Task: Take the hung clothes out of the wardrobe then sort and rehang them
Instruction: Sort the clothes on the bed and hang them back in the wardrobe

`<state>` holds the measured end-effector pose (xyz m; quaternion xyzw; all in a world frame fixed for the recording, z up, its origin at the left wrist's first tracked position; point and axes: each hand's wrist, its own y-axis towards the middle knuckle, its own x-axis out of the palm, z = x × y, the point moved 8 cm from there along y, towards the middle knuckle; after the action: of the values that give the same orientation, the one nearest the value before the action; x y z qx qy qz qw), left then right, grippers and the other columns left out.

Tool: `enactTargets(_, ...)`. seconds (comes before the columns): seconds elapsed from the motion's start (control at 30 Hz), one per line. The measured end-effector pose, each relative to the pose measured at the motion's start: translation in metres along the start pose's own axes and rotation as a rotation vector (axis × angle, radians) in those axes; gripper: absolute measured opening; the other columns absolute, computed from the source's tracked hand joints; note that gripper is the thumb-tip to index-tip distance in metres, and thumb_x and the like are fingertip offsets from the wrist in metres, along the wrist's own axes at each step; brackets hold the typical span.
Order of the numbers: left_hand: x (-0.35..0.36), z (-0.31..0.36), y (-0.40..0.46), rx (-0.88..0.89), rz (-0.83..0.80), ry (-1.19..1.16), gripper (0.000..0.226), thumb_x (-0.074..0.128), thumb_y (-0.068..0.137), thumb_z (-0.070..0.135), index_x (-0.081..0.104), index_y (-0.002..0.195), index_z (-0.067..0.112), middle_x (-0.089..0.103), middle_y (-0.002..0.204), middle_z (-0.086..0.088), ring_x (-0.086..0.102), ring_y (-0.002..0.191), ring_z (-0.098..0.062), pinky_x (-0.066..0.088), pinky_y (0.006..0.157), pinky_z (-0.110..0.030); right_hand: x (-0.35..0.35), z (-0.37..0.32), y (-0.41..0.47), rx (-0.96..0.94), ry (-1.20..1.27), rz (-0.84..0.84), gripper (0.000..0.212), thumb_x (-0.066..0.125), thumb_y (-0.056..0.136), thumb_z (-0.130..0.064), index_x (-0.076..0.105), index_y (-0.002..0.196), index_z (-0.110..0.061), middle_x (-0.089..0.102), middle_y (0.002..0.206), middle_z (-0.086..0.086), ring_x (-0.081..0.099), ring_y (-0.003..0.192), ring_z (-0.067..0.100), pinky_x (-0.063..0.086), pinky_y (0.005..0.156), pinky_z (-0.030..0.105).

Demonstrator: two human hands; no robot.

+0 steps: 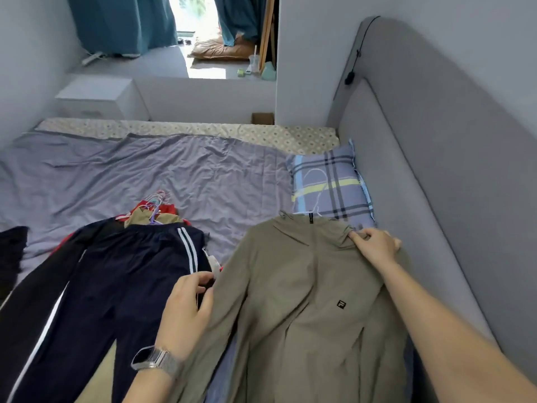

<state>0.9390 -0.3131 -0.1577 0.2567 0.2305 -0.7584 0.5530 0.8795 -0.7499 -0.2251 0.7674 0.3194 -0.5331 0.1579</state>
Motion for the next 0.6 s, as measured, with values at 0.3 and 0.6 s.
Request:
enactTargets(0.3, 0.04, -0.014, 0.022, -0.121, 0.011, 0.043, 0.023, 0.057, 0.088, 0.011, 0.056, 0.1, 0.03, 0.055, 0.099, 0.011, 0.057, 0.09, -0.006, 0.046, 0.077, -0.025, 0.117, -0.007, 0.053, -0.095, -0.455, -0.498, 0.061, 0.043, 0.091, -0.024, 0.023, 0.147, -0.032, 0.032, 0.148, 0.008, 0.025, 0.137, 0.031, 0.008, 0.115, 0.051)
enactTargets(0.6, 0.024, -0.077, 0.024, -0.244, -0.02, 0.117, 0.031, 0.059, 0.086, 0.012, 0.052, 0.093, 0.041, 0.057, 0.099, 0.014, 0.058, 0.085, -0.002, 0.043, 0.072, -0.018, 0.202, -0.137, -0.057, -0.383, -0.265, -0.744, 0.062, 0.046, 0.09, -0.027, 0.024, 0.148, -0.029, 0.037, 0.148, 0.0, 0.032, 0.136, 0.025, 0.019, 0.112, 0.045)
